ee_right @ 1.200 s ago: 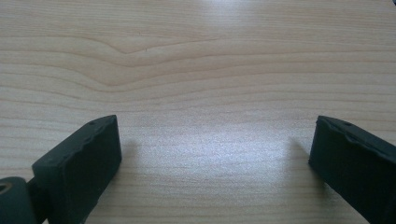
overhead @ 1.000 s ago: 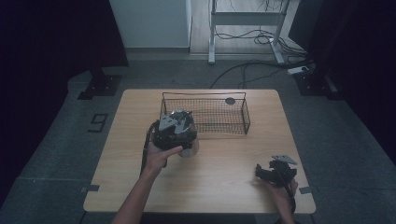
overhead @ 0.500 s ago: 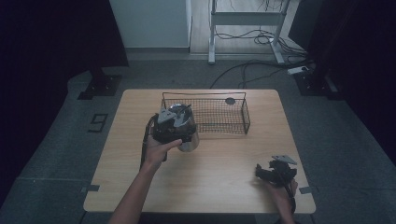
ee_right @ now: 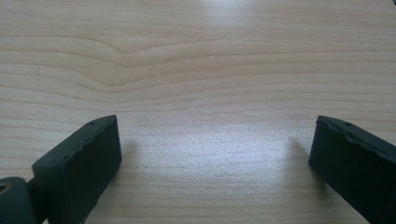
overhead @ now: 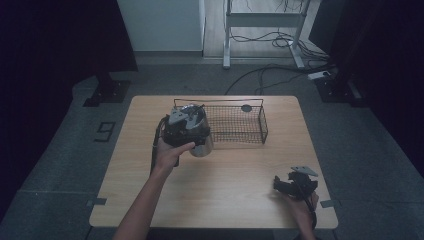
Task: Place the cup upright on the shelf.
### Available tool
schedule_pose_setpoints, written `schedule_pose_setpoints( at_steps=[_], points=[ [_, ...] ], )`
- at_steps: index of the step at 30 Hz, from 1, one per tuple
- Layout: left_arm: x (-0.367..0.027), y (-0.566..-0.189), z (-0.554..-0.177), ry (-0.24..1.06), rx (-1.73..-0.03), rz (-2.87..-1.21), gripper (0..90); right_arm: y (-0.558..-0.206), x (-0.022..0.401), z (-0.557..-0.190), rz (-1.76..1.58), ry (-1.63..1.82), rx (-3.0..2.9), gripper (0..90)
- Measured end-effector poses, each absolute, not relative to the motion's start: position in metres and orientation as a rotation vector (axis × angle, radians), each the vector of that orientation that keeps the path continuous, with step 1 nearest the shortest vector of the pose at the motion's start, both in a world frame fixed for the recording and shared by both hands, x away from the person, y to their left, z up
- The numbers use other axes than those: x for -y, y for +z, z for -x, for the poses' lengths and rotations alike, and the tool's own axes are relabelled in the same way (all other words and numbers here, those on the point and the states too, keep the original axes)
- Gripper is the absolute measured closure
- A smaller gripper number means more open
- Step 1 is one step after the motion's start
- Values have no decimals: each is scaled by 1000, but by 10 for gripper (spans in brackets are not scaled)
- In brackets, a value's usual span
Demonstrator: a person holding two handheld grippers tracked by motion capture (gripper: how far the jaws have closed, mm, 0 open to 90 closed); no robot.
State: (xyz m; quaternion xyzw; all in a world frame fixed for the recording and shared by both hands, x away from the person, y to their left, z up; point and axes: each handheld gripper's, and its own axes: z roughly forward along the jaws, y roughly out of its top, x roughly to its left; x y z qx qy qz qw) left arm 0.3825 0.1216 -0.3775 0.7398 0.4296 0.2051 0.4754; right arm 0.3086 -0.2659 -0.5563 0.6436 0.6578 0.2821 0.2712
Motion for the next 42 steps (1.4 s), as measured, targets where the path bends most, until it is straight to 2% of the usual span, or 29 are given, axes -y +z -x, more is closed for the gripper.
schedule_pose_setpoints(
  at_steps=[42],
  points=[
    [-117, -370, -431, 524, -1087, -1800, 40, -557, 266, -309, -1729, 762, -1771, 20]
  ],
)
